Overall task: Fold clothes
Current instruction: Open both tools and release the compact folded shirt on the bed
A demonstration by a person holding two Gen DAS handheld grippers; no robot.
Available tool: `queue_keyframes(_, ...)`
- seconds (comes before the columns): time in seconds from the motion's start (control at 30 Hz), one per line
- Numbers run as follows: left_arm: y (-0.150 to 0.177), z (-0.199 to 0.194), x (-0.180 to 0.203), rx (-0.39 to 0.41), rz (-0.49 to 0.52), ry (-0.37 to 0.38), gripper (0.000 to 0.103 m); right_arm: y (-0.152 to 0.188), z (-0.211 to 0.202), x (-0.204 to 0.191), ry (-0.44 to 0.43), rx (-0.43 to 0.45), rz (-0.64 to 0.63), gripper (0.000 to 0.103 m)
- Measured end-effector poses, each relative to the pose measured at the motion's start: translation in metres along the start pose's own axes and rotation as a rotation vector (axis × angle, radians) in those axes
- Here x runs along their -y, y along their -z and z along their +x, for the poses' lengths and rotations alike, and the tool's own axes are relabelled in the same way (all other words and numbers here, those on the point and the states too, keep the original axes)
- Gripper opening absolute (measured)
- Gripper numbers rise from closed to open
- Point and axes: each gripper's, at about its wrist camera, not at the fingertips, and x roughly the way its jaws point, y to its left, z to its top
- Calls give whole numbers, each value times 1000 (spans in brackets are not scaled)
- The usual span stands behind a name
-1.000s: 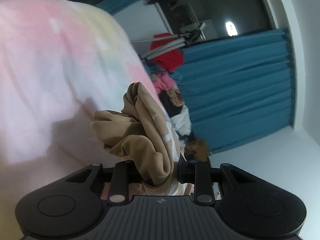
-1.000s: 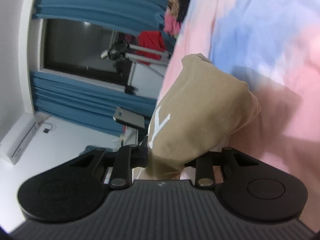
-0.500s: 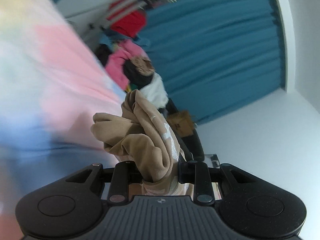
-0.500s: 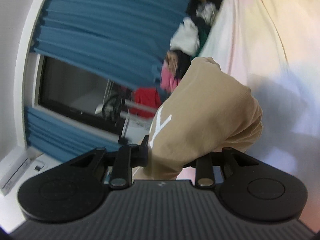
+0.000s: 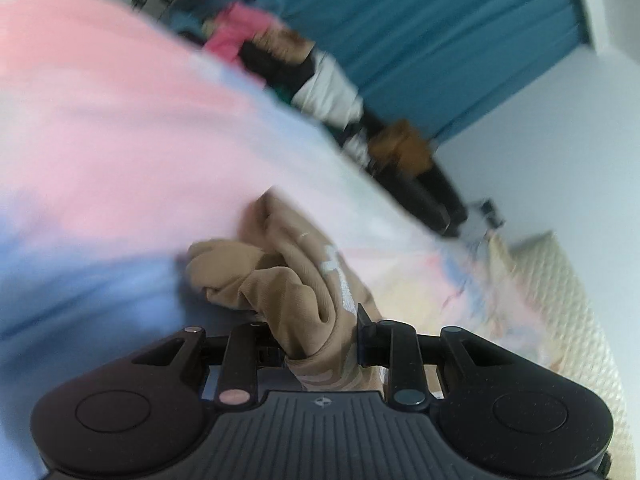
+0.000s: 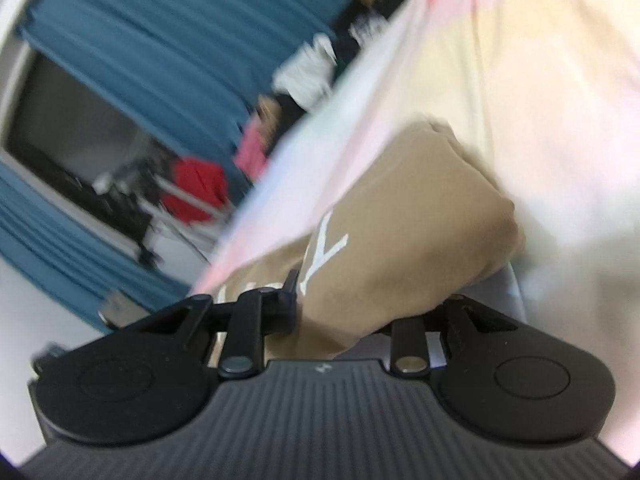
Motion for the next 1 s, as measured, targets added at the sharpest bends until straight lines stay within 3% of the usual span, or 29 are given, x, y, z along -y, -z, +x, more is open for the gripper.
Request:
queue_keyframes(0.1, 13, 2, -20, -42, 43, -38, 35, 25, -4, 13, 18, -38, 40, 32)
queue_keyframes(0.23, 14, 1, -17, -64, 167, -110, 51, 39, -8, 16, 76, -61, 86, 39)
queue_keyframes(0.3, 8, -2, -3, -79, 227, -144, 61, 37, -12, 4, 128, -94, 80, 45)
queue_keyframes(0.37, 9, -21, 19, -62, 320, -172, 86, 36, -26, -11, 194, -110, 35, 49)
queue_keyframes(0.47, 14, -55, 53, -22, 453, -207, 102, 32, -51, -35, 254, -117, -46, 49)
queue_keyframes(0.53, 20, -84, 78, 6, 508, -212, 103, 28, -75, -52, 243, -96, -102, 49)
queue_keyframes(0.6, 24, -111, 102, 48, 550, -218, 103, 29, -104, -70, 231, -59, -163, 57)
queue_keyframes(0.67, 30, -140, 125, 93, 590, -226, 103, 31, -132, -89, 211, -15, -220, 79)
queue_keyframes(0.73, 41, -174, 142, 137, 628, -238, 103, 35, -159, -109, 178, 31, -279, 86)
queue_keyframes(1.0, 95, -296, 182, 304, 711, -266, 103, 84, -250, -151, 124, 172, -541, 85)
